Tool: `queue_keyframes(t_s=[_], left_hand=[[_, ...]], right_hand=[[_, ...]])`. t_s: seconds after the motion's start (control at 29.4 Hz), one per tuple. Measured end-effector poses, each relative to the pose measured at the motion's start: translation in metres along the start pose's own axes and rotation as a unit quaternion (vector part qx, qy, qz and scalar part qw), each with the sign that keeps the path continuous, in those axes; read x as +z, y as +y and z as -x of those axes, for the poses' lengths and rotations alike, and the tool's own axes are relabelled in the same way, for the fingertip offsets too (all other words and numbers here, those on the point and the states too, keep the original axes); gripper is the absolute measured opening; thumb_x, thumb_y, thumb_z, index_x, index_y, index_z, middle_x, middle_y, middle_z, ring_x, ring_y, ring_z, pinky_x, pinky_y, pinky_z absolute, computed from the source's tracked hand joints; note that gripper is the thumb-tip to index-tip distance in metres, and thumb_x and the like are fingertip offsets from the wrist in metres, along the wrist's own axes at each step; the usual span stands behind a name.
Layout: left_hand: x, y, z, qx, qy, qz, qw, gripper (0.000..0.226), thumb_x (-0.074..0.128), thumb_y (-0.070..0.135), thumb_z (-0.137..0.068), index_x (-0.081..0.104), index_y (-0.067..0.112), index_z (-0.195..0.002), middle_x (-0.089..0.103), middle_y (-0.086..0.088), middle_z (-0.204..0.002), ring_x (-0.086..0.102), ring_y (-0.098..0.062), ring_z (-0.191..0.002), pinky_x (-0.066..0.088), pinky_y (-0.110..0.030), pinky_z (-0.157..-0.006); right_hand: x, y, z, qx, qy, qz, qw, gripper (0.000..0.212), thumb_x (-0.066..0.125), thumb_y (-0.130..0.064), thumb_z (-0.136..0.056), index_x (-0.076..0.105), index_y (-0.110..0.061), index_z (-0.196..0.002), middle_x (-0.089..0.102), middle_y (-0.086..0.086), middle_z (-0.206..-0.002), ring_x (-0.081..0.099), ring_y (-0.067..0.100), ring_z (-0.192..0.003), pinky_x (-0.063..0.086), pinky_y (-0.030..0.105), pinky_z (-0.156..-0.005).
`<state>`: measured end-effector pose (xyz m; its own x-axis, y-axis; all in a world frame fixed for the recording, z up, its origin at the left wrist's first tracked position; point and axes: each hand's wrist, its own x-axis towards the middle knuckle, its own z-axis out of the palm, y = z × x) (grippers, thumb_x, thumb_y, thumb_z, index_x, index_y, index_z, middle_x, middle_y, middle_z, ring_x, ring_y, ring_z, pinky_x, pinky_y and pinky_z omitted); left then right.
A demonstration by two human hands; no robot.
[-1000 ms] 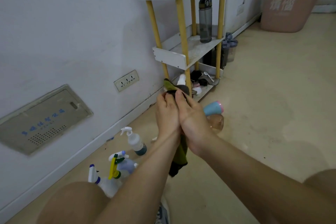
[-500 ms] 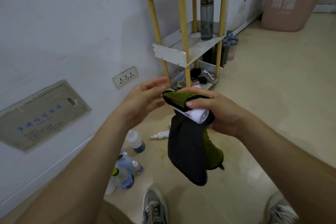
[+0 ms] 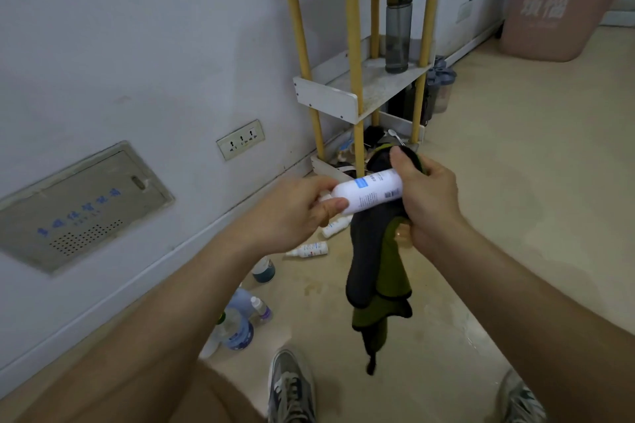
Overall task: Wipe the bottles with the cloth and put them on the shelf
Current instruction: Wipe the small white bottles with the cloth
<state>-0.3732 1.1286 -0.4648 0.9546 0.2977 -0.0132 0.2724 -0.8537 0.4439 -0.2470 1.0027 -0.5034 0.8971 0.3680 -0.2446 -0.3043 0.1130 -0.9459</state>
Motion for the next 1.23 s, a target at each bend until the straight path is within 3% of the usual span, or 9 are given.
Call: queue_keyframes(t_s=[0.2, 0.37, 0.48, 0.65, 0.78, 0.88, 1.06, 1.12, 1.23], left_hand=[[-0.039, -0.028, 0.012, -0.066, 0.12, -0.042, 0.99, 0.029, 0.052, 0.032, -0.099, 0.064, 0.025, -0.125, 0.067, 0.0, -0.093, 0.059, -0.018, -0.083, 0.049, -0.035, -0.079], [-0.04, -0.061, 0.037, -0.107, 0.08, 0.116, 0.984, 0.026, 0.052, 0.025, -0.1, 0.066, 0.022, -0.121, 0.065, 0.0, -0.07, 0.051, -0.002, -0.048, 0.044, -0.016, -0.052], [-0.024, -0.075, 0.041, -0.161, 0.084, 0.257, 0.949, 0.026, 0.051, 0.022, -0.101, 0.064, 0.01, -0.12, 0.063, -0.006, -0.071, 0.049, -0.006, -0.046, 0.043, -0.02, -0.048], [-0.007, -0.1, 0.038, -0.22, 0.061, 0.384, 0.895, 0.023, 0.049, 0.027, -0.102, 0.065, 0.012, -0.109, 0.056, -0.006, -0.071, 0.043, -0.008, -0.046, 0.035, -0.019, -0.044], [0.025, -0.122, 0.036, -0.267, 0.081, 0.48, 0.832, 0.022, 0.047, 0.031, -0.102, 0.063, 0.019, -0.093, 0.052, -0.004, -0.067, 0.038, -0.008, -0.047, 0.03, -0.019, -0.045], [0.057, -0.134, 0.032, -0.283, 0.093, 0.526, 0.797, 0.032, 0.044, 0.033, -0.104, 0.058, 0.012, -0.084, 0.048, -0.005, -0.067, 0.033, -0.009, -0.046, 0.023, -0.019, -0.043], [0.097, -0.157, 0.014, -0.324, 0.146, 0.472, 0.807, 0.037, 0.037, 0.034, -0.105, 0.059, 0.019, -0.08, 0.051, 0.003, -0.058, 0.044, -0.009, -0.048, 0.035, -0.022, -0.049], [0.109, -0.168, 0.011, -0.332, 0.145, 0.423, 0.83, 0.033, 0.035, 0.033, -0.105, 0.058, 0.021, -0.084, 0.054, 0.0, -0.068, 0.05, -0.018, -0.064, 0.041, -0.031, -0.065], [0.12, -0.179, 0.006, -0.336, 0.13, 0.346, 0.866, 0.024, 0.033, 0.028, -0.105, 0.056, 0.021, -0.108, 0.062, -0.002, -0.091, 0.059, -0.019, -0.085, 0.047, -0.033, -0.074]], right_hand=[[0.022, -0.009, 0.014, 0.066, -0.071, -0.051, 0.994, 0.032, 0.056, -0.039, -0.098, 0.06, -0.022, -0.125, 0.068, 0.006, -0.114, 0.067, 0.029, -0.1, 0.058, 0.051, -0.078], [0.05, -0.006, 0.022, 0.107, -0.14, -0.054, 0.983, 0.017, 0.057, -0.028, -0.099, 0.066, -0.026, -0.113, 0.069, 0.005, -0.112, 0.067, 0.027, -0.101, 0.057, 0.048, -0.079], [0.082, 0.013, 0.024, 0.083, -0.126, -0.073, 0.986, 0.022, 0.06, -0.015, -0.097, 0.067, -0.024, -0.115, 0.066, 0.01, -0.119, 0.065, 0.031, -0.107, 0.056, 0.052, -0.088], [0.127, 0.059, 0.02, 0.053, -0.046, -0.103, 0.992, 0.033, 0.069, -0.013, -0.09, 0.069, -0.026, -0.12, 0.068, 0.004, -0.119, 0.064, 0.029, -0.11, 0.055, 0.052, -0.093], [0.142, 0.089, 0.012, -0.013, -0.023, -0.008, 1.0, 0.034, 0.067, -0.012, -0.093, 0.068, -0.025, -0.124, 0.068, -0.01, -0.111, 0.062, 0.017, -0.11, 0.053, 0.042, -0.1], [0.145, 0.112, 0.009, -0.069, -0.017, 0.087, 0.994, 0.035, 0.064, -0.012, -0.093, 0.067, -0.023, -0.126, 0.069, -0.006, -0.116, 0.062, 0.013, -0.11, 0.052, 0.037, -0.1], [0.14, 0.155, 0.009, -0.098, -0.082, 0.21, 0.969, 0.034, 0.066, -0.013, -0.091, 0.069, -0.025, -0.123, 0.066, -0.011, -0.103, 0.058, -0.007, -0.084, 0.043, 0.0, -0.076], [0.136, 0.165, -0.001, -0.091, -0.117, 0.248, 0.957, 0.033, 0.069, -0.013, -0.089, 0.071, -0.029, -0.118, 0.065, -0.013, -0.101, 0.059, -0.006, -0.085, 0.043, 0.001, -0.076], [0.13, 0.178, -0.016, -0.06, -0.194, 0.288, 0.936, 0.033, 0.07, -0.011, -0.088, 0.072, -0.036, -0.109, 0.069, -0.01, -0.102, 0.064, 0.004, -0.094, 0.051, 0.017, -0.083]])
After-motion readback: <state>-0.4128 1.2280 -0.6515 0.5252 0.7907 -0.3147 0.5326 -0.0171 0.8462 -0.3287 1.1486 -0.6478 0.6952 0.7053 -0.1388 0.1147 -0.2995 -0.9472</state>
